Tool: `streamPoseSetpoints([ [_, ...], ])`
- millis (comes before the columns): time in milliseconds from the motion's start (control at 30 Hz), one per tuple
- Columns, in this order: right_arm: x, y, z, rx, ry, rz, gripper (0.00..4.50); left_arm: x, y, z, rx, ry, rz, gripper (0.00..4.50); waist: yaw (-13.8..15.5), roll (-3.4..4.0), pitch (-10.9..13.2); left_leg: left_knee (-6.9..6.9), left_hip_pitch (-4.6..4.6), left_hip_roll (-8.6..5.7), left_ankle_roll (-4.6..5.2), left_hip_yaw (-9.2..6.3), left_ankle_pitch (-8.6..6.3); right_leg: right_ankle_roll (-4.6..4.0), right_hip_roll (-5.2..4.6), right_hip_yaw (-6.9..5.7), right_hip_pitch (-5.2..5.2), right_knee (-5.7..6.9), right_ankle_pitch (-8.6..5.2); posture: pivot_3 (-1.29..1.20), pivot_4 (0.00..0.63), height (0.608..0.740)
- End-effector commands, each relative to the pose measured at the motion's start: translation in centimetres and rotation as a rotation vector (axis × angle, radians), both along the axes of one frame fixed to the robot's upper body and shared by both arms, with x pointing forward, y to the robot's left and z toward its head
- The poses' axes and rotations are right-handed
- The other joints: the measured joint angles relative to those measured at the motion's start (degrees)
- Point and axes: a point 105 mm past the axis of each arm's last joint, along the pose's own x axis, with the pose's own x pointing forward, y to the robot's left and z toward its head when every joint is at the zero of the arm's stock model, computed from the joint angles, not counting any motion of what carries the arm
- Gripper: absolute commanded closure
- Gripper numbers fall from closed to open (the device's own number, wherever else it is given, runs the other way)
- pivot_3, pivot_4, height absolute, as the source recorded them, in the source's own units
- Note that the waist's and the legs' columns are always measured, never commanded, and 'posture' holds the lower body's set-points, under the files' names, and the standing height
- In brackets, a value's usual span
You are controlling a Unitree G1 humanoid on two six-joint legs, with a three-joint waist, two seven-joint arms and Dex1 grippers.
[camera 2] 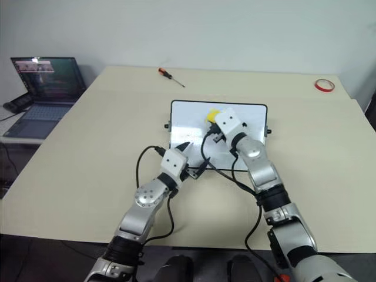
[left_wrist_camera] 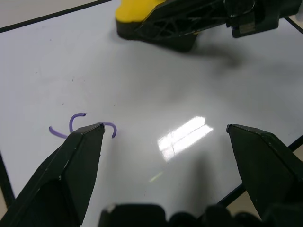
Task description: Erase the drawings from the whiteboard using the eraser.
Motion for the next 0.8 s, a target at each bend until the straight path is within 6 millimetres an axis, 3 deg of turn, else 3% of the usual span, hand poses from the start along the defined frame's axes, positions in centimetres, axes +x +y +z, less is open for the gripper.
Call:
streamPoseSetpoints([
  [33, 0.5, -3.0, -0.3, 0.019, 0.010, -0.123, 3.30, -0.3, -0.3, 1.6, -0.020, -0.057, -0.014, 0.00, 0.0, 0.00, 0.0, 0.02, 0.01, -0.02, 0.00, -0.01, 0.00, 0.00, 0.00, 0.00, 0.03, 0.00, 0.00, 0.00, 0.150, 0.740],
  [533, 0.4, -5.6, -1.6, -0.038, 0.023, -0.275, 3.30, -0.4, -0.4, 1.6, -0.014, -0.055, -0.031, 0.00, 0.0, -0.01, 0.0, 0.10, 0.02, -0.03, 0.00, -0.01, 0.00, 0.00, 0.00, -0.02, 0.10, 0.03, 0.00, 0.00, 0.150, 0.740],
  [800, -0.5, -3.3, -2.2, -0.008, 0.052, -0.173, 3.30, -0.5, -0.6, 1.6, -0.013, -0.054, -0.034, 0.00, -0.2, -0.01, 0.0, 0.10, 0.28, -0.02, 0.01, 0.03, 0.00, 0.01, 0.00, 0.03, 0.19, 0.16, 0.00, 0.00, 0.150, 0.740],
])
